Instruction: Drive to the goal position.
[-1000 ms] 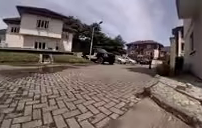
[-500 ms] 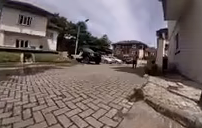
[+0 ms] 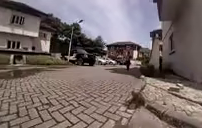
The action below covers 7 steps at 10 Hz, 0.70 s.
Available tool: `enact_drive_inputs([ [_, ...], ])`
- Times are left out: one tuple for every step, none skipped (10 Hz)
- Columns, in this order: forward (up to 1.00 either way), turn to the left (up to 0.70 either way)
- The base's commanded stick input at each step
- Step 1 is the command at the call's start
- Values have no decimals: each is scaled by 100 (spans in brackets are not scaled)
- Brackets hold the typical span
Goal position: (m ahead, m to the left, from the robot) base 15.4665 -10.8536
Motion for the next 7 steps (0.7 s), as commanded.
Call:
enact_drive_inputs([
  [50, 0],
  [50, 0],
  [50, 0],
  [50, 0],
  [50, 0],
  [50, 0],
  [50, 0],
])
